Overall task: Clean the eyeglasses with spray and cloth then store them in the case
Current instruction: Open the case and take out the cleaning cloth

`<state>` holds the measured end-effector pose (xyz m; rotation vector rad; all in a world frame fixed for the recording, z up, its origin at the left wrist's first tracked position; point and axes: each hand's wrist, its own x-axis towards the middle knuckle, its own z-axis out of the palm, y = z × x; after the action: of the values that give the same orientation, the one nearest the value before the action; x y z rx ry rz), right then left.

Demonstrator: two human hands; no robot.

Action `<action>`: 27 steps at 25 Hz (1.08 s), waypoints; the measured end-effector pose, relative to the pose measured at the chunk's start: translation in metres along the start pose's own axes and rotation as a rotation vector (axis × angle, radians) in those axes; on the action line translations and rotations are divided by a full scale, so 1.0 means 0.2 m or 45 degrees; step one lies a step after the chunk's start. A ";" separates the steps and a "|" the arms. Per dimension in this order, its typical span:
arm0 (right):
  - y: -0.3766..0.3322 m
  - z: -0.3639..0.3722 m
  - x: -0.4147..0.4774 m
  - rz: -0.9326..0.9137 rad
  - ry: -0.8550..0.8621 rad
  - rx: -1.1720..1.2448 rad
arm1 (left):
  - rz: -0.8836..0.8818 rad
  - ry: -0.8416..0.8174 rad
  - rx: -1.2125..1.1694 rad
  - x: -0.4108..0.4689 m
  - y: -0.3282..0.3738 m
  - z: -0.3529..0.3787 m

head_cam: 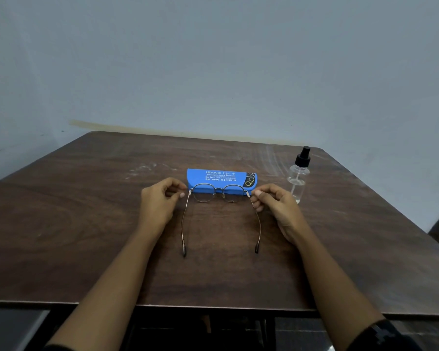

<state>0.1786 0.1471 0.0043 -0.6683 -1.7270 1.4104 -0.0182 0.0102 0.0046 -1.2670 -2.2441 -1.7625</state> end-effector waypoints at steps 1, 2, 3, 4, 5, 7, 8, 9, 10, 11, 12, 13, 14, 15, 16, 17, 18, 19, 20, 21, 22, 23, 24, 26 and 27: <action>0.01 0.00 0.01 -0.027 0.084 -0.053 | 0.011 0.058 -0.006 0.01 0.00 0.00; 0.02 -0.01 0.02 -0.068 0.176 -0.141 | 0.020 0.110 -0.016 0.02 -0.01 0.00; 0.03 -0.01 0.03 -0.120 0.244 -0.248 | 0.022 0.142 -0.030 0.03 -0.02 0.00; 0.03 -0.02 0.04 -0.173 0.266 -0.364 | 0.011 0.144 -0.041 0.05 -0.02 0.00; 0.03 -0.02 0.06 -0.220 0.239 -0.485 | -0.009 0.115 -0.043 0.08 -0.03 0.01; 0.05 -0.02 0.10 -0.264 0.101 -0.680 | -0.067 -0.026 -0.001 0.13 -0.05 0.03; 0.05 -0.02 0.12 -0.256 0.032 -0.730 | -0.091 -0.117 0.022 0.16 -0.06 0.03; 0.05 -0.01 0.14 -0.233 -0.020 -0.752 | -0.106 -0.200 0.028 0.18 -0.06 0.04; 0.05 -0.01 0.17 -0.207 -0.055 -0.757 | -0.110 -0.264 0.022 0.20 -0.07 0.05; 0.05 -0.01 0.19 -0.188 -0.080 -0.756 | -0.103 -0.302 0.022 0.21 -0.07 0.06; 0.06 0.00 0.20 -0.178 -0.097 -0.762 | -0.089 -0.321 0.029 0.23 -0.08 0.07; 0.06 0.00 0.22 -0.177 -0.106 -0.776 | -0.079 -0.332 0.029 0.24 -0.08 0.07; 0.06 0.00 0.24 -0.179 -0.107 -0.791 | -0.077 -0.339 0.012 0.26 -0.09 0.08; 0.07 0.00 0.26 -0.184 -0.105 -0.800 | -0.086 -0.343 -0.022 0.27 -0.10 0.10; 0.07 0.00 0.28 -0.184 -0.101 -0.805 | -0.099 -0.344 -0.059 0.28 -0.10 0.11; 0.08 0.01 0.30 -0.183 -0.097 -0.806 | -0.109 -0.339 -0.085 0.30 -0.11 0.12; 0.08 0.02 0.32 -0.181 -0.093 -0.801 | -0.113 -0.333 -0.099 0.31 -0.12 0.13; 0.09 0.02 0.35 -0.181 -0.088 -0.792 | -0.111 -0.329 -0.108 0.33 -0.13 0.14; 0.09 0.02 0.37 -0.180 -0.083 -0.784 | -0.109 -0.328 -0.122 0.35 -0.14 0.16; 0.10 0.03 0.39 -0.179 -0.078 -0.779 | -0.116 -0.331 -0.141 0.37 -0.15 0.17; 0.11 0.03 0.41 -0.179 -0.076 -0.774 | -0.132 -0.336 -0.162 0.38 -0.15 0.18; 0.12 0.03 0.43 -0.183 -0.079 -0.763 | -0.145 -0.341 -0.172 0.40 -0.16 0.19; 0.12 0.03 0.44 -0.190 -0.086 -0.744 | -0.145 -0.344 -0.160 0.41 -0.17 0.20; 0.13 0.03 0.45 -0.211 -0.105 -0.697 | -0.103 -0.357 -0.063 0.44 -0.18 0.23; 0.13 0.03 0.46 -0.230 -0.112 -0.692 | -0.076 -0.366 -0.002 0.45 -0.19 0.24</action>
<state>0.1217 0.2242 0.0014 -0.7169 -2.2055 0.8553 -0.0800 0.0998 -0.0002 -1.5592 -2.4499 -1.6952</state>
